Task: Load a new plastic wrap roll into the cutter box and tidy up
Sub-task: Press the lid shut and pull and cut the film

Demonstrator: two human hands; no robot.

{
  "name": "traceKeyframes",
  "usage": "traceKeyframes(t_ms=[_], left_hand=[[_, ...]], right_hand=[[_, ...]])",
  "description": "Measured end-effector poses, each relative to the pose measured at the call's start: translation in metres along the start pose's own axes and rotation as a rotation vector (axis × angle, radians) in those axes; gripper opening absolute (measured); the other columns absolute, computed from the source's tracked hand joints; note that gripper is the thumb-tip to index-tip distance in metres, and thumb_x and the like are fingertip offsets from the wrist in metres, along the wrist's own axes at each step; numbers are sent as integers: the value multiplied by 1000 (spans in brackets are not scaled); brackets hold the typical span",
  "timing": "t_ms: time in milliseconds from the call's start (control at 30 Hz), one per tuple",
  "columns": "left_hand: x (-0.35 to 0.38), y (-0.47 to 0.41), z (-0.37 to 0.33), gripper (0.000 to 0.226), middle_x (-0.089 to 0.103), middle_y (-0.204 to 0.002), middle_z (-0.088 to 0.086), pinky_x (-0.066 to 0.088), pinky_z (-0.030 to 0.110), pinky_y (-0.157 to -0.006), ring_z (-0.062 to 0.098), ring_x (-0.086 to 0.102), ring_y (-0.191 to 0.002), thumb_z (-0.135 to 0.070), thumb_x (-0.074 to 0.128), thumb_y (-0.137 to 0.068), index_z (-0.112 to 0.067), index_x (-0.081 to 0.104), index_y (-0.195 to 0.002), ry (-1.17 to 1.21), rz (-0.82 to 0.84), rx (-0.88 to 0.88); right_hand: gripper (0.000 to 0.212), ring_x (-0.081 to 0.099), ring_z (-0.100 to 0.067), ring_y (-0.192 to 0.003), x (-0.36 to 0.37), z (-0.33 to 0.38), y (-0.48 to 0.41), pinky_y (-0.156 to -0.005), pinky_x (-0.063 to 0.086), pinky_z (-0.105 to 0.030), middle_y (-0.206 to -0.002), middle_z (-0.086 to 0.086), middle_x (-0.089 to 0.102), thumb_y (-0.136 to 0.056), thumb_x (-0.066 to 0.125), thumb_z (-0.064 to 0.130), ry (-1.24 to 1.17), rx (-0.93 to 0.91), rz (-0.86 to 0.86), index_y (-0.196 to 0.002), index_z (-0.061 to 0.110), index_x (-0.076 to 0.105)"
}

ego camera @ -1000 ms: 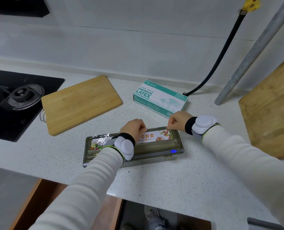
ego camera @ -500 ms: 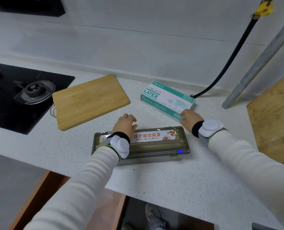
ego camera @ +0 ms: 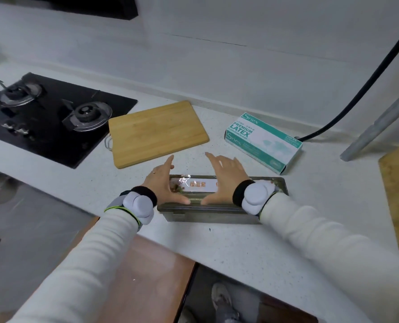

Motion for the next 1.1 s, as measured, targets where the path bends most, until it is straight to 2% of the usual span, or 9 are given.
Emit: traceKeyframes(t_ms=[100, 167, 267, 367, 567, 733, 1100], left_hand=[[11, 8, 12, 149, 21, -155, 8, 19, 49, -117, 29, 19, -143, -57, 86, -46, -26, -19, -147, -215, 62, 34], [17, 11, 16, 151, 14, -157, 7, 12, 51, -119, 30, 16, -144, -57, 85, -47, -26, -26, -144, -295, 69, 68], [20, 12, 19, 151, 14, -158, 4, 8, 50, -119, 27, 19, -144, -53, 85, -49, -27, -30, -143, -305, 37, 95], [21, 11, 20, 150, 21, -156, 4, 8, 49, -119, 24, 24, -143, -53, 85, -50, -26, -30, -143, -291, -2, 113], [30, 9, 17, 150, 17, -155, 6, 3, 49, -118, 23, 15, -145, -53, 85, -50, -17, -27, -144, -360, -32, 126], [28, 8, 15, 151, 26, -150, 4, 3, 49, -119, 23, 24, -141, -60, 80, -50, -12, -28, -143, -431, -60, 146], [23, 7, 7, 142, 36, -144, 6, -6, 51, -118, 23, 34, -136, -71, 68, -55, -4, -19, -146, -604, -109, 191]], right_hand=[[139, 14, -33, -143, 26, 37, -8, -115, -2, -55, -150, -23, 22, -46, 70, 77, 116, -84, 44, -146, 32, -15], [140, 20, -36, -140, 38, 51, -13, -113, -2, -58, -146, -25, 28, -43, 69, 79, 187, -92, 54, -145, 33, -16], [142, 30, -38, -136, 50, 59, -20, -112, -1, -61, -143, -25, 34, -43, 69, 79, 257, -62, 77, -145, 32, -18], [140, 34, -37, -134, 54, 61, -23, -111, -1, -62, -140, -25, 39, -47, 69, 76, 288, -43, 77, -145, 32, -19], [133, 34, -38, -132, 52, 67, -18, -111, 0, -63, -141, -19, 37, -52, 72, 70, 329, -34, 48, -146, 31, -14], [130, 34, -39, -131, 51, 69, -17, -113, -1, -62, -143, -20, 34, -55, 70, 69, 335, -41, 49, -147, 30, -13], [121, 51, -37, -114, 42, 78, -17, -113, -10, -58, -123, -20, 51, -58, 66, 68, 404, -116, -35, -148, 20, 2]])
Point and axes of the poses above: each hand's wrist, its own y-axis away from the middle knuckle, its own x-axis out of the palm, z = x × y, the point moved 10 cm from there along -y, towards the middle knuckle
